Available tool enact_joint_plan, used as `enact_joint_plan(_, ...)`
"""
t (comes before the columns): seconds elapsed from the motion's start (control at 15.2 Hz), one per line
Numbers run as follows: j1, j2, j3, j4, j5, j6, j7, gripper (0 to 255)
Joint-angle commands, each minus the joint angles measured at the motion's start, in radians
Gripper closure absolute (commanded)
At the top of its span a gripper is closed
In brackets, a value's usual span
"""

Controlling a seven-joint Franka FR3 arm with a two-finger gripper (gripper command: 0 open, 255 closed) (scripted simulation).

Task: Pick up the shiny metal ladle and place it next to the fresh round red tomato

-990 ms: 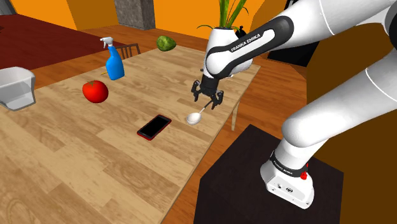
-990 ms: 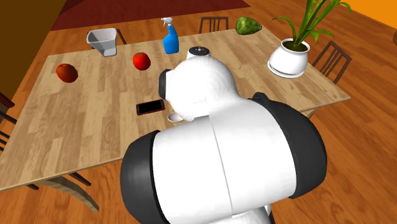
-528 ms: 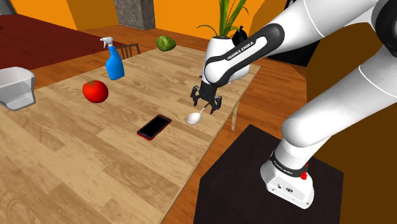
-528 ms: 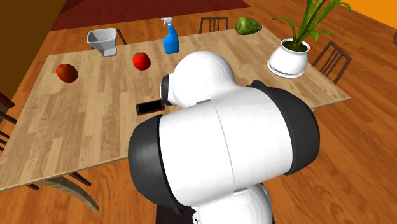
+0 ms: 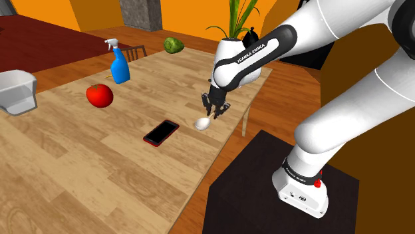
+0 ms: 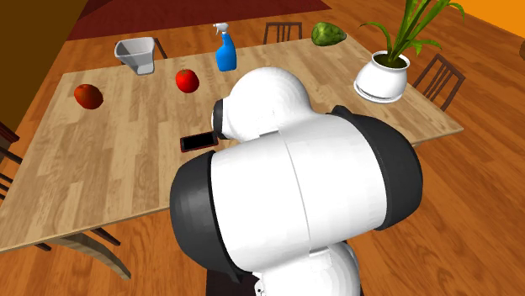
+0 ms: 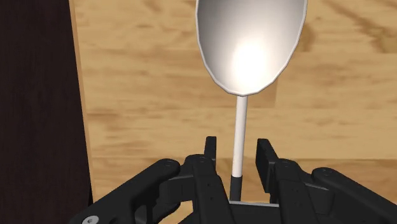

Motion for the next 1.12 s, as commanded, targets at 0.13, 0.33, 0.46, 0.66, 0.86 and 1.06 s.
enact_joint_plan(0.13, 0.000, 0.000, 0.000, 0.000, 0.000, 0.000, 0.000, 255)
enact_joint_plan(0.33, 0.000, 0.000, 0.000, 0.000, 0.000, 0.000, 0.000, 255)
enact_joint_plan(0.46, 0.000, 0.000, 0.000, 0.000, 0.000, 0.000, 0.000, 255)
enact_joint_plan(0.66, 0.003, -0.035, -0.009, 0.017, 0.002, -0.052, -0.002, 255)
enact_joint_plan(0.86, 0.004, -0.067, -0.018, 0.036, 0.002, -0.103, -0.003, 255)
enact_joint_plan(1.06, 0.005, -0.096, -0.027, 0.058, 0.000, -0.152, -0.003, 255)
